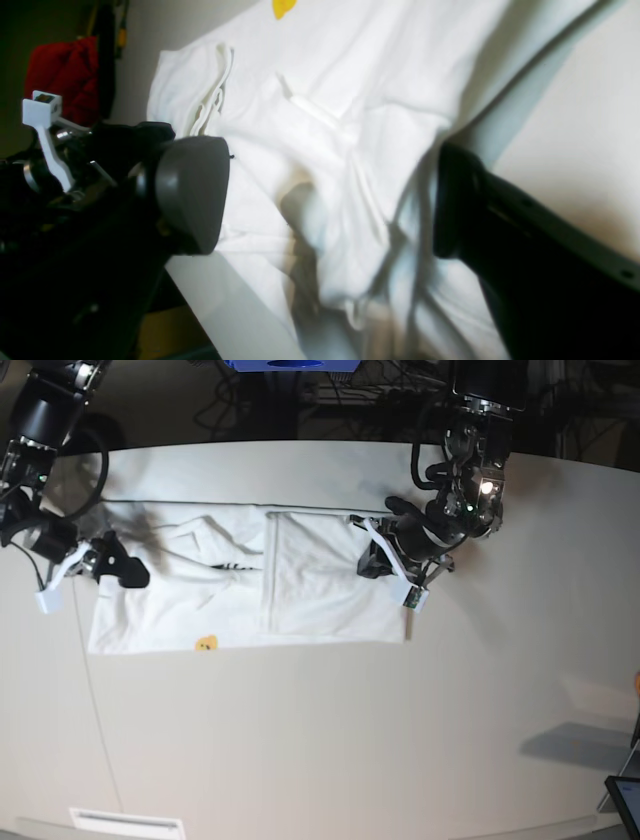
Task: Fold the T-shirt properly
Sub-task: 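Move the right gripper to the strip's other end and grasp it, then lift that end with the right gripper, fold it toward the left gripper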
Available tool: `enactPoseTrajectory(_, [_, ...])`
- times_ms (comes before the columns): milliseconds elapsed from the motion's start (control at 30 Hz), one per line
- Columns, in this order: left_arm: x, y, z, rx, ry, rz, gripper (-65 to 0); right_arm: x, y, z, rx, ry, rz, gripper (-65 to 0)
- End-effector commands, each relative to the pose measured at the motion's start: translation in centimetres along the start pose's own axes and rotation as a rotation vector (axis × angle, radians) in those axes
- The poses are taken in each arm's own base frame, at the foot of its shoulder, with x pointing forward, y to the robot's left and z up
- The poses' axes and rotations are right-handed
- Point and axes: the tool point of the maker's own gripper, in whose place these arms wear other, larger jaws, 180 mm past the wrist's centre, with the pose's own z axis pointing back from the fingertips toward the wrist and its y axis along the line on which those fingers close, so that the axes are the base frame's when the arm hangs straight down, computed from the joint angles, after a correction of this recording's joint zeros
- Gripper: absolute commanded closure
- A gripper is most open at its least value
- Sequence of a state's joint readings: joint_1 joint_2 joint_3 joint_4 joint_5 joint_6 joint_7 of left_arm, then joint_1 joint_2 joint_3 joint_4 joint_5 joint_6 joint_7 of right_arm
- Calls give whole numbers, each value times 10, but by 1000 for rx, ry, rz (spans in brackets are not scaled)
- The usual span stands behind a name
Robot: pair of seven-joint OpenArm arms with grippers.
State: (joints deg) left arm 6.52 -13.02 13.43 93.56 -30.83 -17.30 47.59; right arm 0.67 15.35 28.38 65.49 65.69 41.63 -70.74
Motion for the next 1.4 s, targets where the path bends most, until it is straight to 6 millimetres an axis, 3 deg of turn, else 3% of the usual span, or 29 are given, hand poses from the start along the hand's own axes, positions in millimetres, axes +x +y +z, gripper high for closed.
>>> enactPoseTrajectory(0, [-6, 9, 2, 38, 40, -13, 0, -45, -21, 6, -106, 213, -16, -550])
enactPoseTrajectory(100, [-5, 10, 3, 40, 36, -10, 0, -44, -22, 7, -111, 214, -13, -441])
enactPoseTrajectory(233, [8, 10, 3, 40, 9, -21, 0, -44, -23, 8, -114, 216, -11, -239])
enactPoseTrajectory(367, [37, -1, 16, 30, -74, -68, 0, -42, -22, 7, -112, 213, -8, -55])
enactPoseTrajectory(433, [50, -5, 23, 28, -110, -92, 0, -41, -22, 7, -112, 211, -8, 0])
enactPoseTrajectory(500, [50, -1, 28, 47, -89, -98, 0, -41, -23, 8, -115, 212, -7, -6])
enactPoseTrajectory(733, [41, 64, 56, 210, -38, -15, 0, -26, -39, 31, -177, 216, 29, -3])
enactPoseTrajectory(967, [11, 83, 51, 234, 45, 21, 0, -11, -51, 47, -237, 182, -10, -3])
enactPoseTrajectory(1033, [5, 85, 46, 229, 60, 40, 0, -10, -51, 47, -239, 183, -6, -3])
enactPoseTrajectory(1267, [3, 43, 8, 111, 108, 8, 0, 15, -43, 54, -282, 136, 2, -3])
enactPoseTrajectory(1367, [5, 33, 2, 88, 103, 10, 0, 28, -36, 57, -304, 108, -6, -3])
